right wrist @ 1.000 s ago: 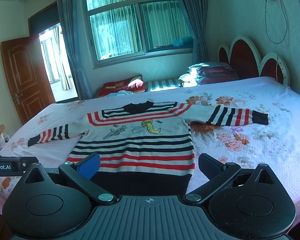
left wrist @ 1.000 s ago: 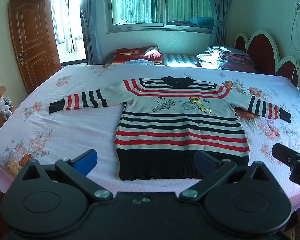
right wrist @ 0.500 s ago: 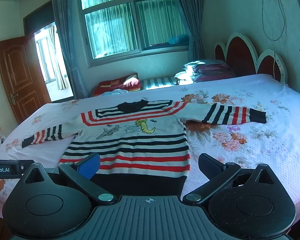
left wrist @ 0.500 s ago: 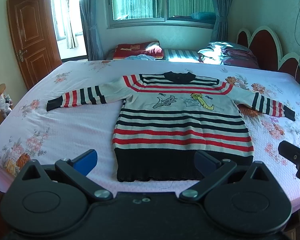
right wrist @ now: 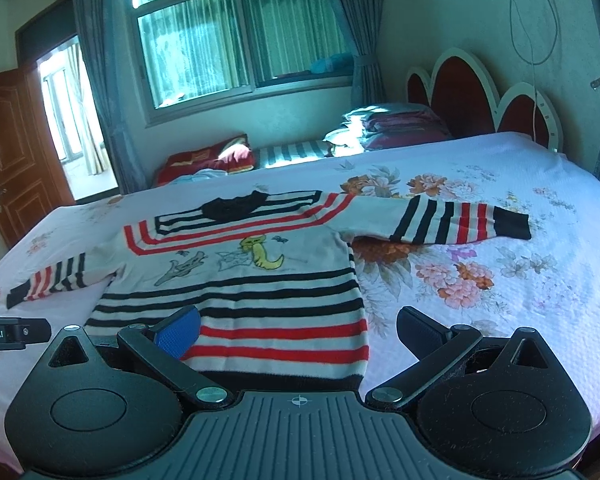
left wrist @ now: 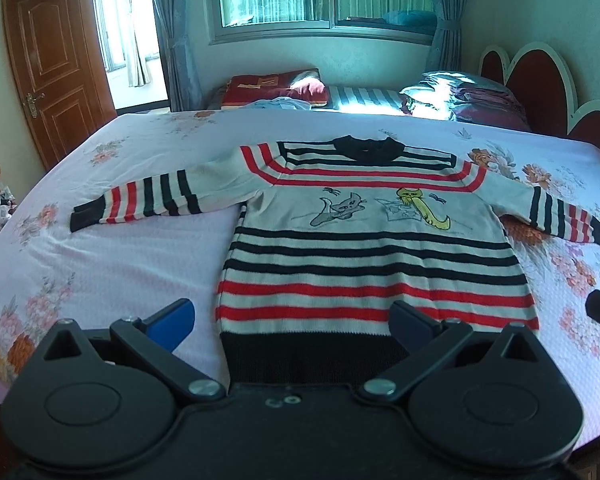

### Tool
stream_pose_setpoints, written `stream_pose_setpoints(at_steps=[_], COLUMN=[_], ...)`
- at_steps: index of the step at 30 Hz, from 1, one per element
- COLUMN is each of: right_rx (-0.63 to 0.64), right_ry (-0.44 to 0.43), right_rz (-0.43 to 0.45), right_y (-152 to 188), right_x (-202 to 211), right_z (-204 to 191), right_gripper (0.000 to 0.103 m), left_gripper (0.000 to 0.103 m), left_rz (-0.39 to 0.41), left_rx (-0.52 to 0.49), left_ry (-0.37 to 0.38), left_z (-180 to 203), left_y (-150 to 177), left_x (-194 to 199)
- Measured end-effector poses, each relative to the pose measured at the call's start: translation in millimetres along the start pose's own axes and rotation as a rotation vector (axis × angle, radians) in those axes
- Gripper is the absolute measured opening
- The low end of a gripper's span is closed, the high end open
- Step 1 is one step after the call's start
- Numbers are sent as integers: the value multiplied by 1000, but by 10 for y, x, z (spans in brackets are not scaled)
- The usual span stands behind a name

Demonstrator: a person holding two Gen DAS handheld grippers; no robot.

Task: Fold small clothes
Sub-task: 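Grasp the black cuff of the sleeve with the right gripper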

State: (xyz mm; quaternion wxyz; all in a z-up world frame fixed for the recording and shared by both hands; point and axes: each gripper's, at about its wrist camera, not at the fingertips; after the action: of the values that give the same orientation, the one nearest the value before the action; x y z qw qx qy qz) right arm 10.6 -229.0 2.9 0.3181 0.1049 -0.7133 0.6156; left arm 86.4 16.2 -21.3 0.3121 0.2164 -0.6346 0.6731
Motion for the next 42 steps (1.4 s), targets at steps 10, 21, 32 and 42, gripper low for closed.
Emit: stream_pose_setpoints(at_steps=[10,21,32,42], right_rx=[-67,-121,-197,-362], right_ry=[111,196,271,381], right_rz=[-8,-25,-73,-181], right_y=[-316,-597,-781,-796], right_x=[-618,-1148,-1929,-2715], right_z=[-144,-133,703,1831], right_gripper=[103,103,102,81], left_gripper=[103,103,102,95], left_rz=[20,-13,-70,-101], left_rx=[-54,-90,-83,-70], left_ry=[73,82,57,31], left_z=[-287,-494,-231,188], left_y=[-522,-886,-1005,-1157], left_x=[-685,-1377,-1951,-2435])
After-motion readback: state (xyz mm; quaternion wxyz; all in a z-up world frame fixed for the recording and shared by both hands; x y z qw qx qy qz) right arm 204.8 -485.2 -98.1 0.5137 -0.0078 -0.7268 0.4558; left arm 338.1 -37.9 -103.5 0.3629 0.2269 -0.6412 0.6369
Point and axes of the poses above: each gripper's, at about its wrist camera, not at the fingertips, and x roughly against the way its jaws point, z to its right, y to its underside, and after that the axes turned 13 degrees about y, right-handed
